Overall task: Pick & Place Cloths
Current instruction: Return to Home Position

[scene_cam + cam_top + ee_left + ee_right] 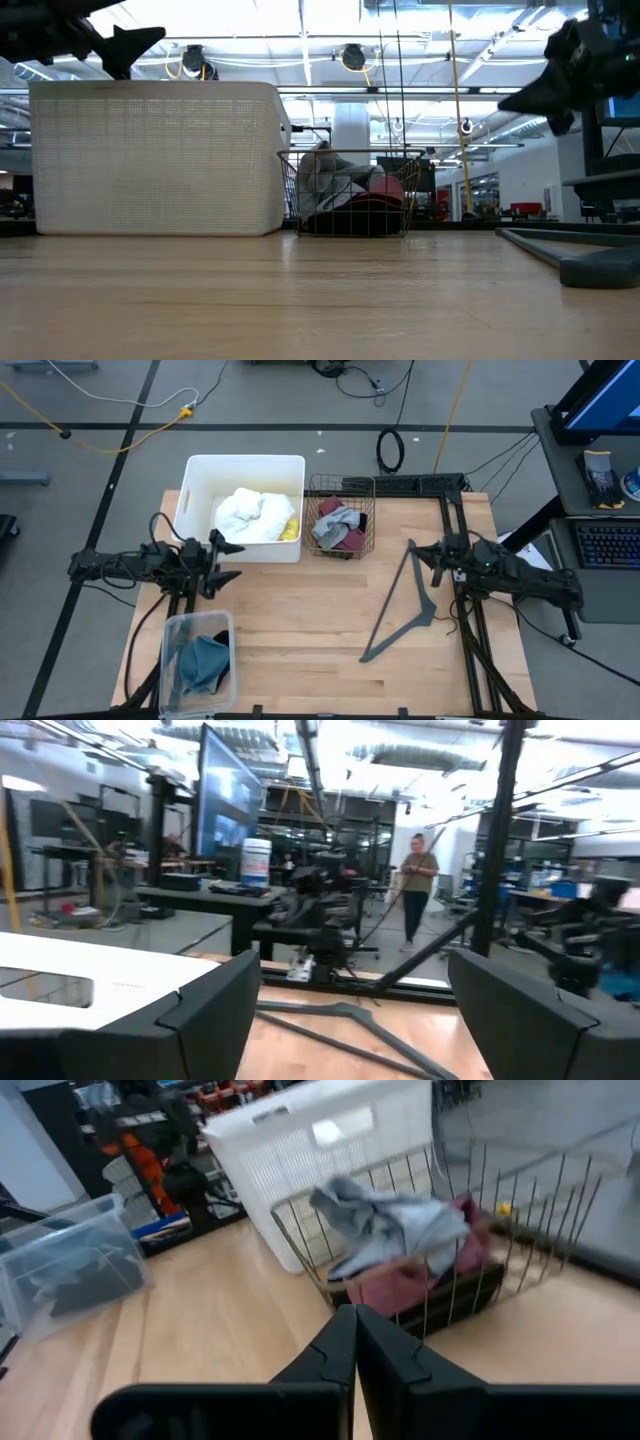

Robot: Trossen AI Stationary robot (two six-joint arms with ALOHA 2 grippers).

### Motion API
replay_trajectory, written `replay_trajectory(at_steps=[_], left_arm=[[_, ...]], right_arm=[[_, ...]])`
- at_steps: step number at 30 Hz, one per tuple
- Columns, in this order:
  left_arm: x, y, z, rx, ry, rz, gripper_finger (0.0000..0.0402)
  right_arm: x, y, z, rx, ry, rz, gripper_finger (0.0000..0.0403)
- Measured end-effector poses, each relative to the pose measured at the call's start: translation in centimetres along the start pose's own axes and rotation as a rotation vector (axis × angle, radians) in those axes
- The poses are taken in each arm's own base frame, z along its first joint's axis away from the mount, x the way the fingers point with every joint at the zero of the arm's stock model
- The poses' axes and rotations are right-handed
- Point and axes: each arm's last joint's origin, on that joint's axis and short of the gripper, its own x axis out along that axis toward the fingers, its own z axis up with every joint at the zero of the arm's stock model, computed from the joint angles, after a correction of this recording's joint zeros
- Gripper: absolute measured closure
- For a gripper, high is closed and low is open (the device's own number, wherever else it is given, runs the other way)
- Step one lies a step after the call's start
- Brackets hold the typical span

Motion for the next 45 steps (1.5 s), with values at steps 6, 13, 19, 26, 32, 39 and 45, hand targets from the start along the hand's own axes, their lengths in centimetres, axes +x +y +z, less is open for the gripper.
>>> replay_trajectory(at_steps=[6, 13, 19, 26, 32, 39, 45], left_arm=[[0.0, -0.4, 0.6, -0.009, -0.068, -0.113, 0.0080], [-0.1, -0.7, 2.7, -0.007, -0.074, -0.125, 0.0086], [0.4, -1.4, 3.6, -0.015, -0.007, -0.196, 0.0083], [2.3, -3.4, 2.2, -0.122, 0.113, -0.293, 0.0078], [3.0, -4.9, 0.2, -0.164, 0.240, -0.242, 0.0077], [2.0, -4.3, -1.9, -0.149, 0.223, -0.106, 0.0077], [0.7, -3.1, -3.6, -0.175, 0.146, -0.070, 0.0078]], right_arm=[[1.4, -0.5, -2.3, 0.076, 0.005, -0.002, 0.0399], [1.8, -0.7, -3.2, 0.126, 0.017, -0.006, 0.0399], [1.8, -0.7, -3.2, 0.112, 0.014, -0.007, 0.0399], [1.8, -0.7, -3.2, 0.114, 0.013, -0.012, 0.0399], [1.8, -1.0, -3.0, 0.118, -0.047, -0.106, 0.0399], [1.8, -1.1, -2.8, 0.127, -0.089, -0.163, 0.0399], [1.8, -1.1, -2.8, 0.127, -0.089, -0.163, 0.0399]])
